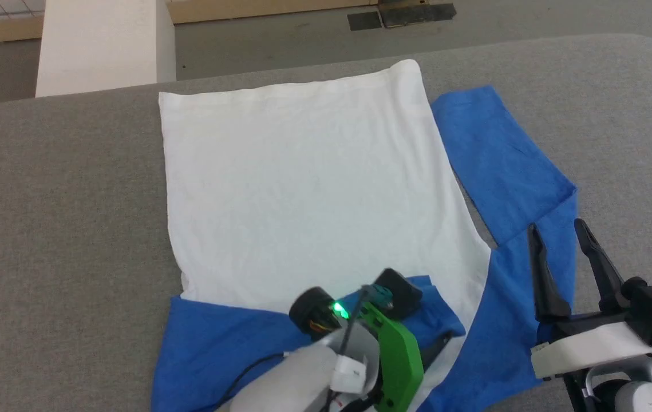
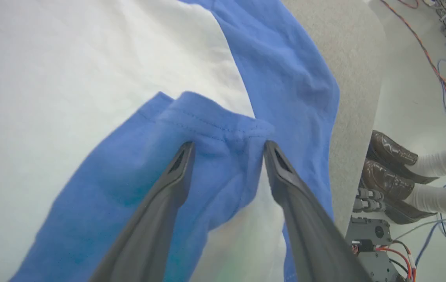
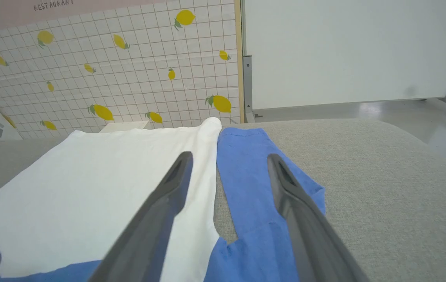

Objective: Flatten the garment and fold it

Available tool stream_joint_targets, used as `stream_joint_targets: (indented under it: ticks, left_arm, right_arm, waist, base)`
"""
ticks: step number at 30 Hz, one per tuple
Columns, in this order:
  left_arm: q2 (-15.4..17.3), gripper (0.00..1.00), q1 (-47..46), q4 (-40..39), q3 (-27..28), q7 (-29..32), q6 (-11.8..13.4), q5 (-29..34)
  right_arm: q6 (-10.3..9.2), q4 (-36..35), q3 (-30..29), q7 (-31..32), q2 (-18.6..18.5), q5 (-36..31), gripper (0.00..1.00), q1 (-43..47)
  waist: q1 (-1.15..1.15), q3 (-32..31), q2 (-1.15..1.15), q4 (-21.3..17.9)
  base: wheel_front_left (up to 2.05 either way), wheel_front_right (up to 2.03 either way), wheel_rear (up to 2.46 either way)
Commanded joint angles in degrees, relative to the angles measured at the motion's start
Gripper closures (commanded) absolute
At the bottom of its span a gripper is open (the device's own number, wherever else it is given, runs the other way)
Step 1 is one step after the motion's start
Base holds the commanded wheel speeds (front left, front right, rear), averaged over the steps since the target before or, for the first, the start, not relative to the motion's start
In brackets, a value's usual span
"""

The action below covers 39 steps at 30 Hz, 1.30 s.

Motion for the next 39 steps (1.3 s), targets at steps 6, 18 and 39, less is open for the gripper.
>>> stream_joint_targets:
  ticks: [6, 18, 39]
  left_arm:
    - [4.99, 0.0, 0.02, -7.07, 10.75, -11.26, 5.09, -1.94]
    - [17.98, 0.0, 9.68, -13.4, 31.03, -30.53, 15.87, 1.09]
    - [3.32, 0.0, 10.11, -19.54, 52.32, -30.96, 4.85, 15.85]
  right_arm:
    - [-0.09, -0.27, -0.53, 0.94, -0.03, -0.52, 0.0, -0.97]
    - [-0.09, 7.74, -8.52, 13.51, -2.65, -1.59, 0.0, -17.23]
    - [-0.09, 35.69, -12.97, 37.68, -15.45, 2.03, 0.0, -49.88]
  waist:
    - [0.0, -1.58, 0.0, 2.03]
    - [0.0, 3.48, 0.0, 5.86]
    - [0.0, 21.84, 0.0, 14.48]
  base:
    - [0.0, 0.0, 0.0]
    - [0.0, 0.0, 0.0]
    - [0.0, 0.0, 0.0]
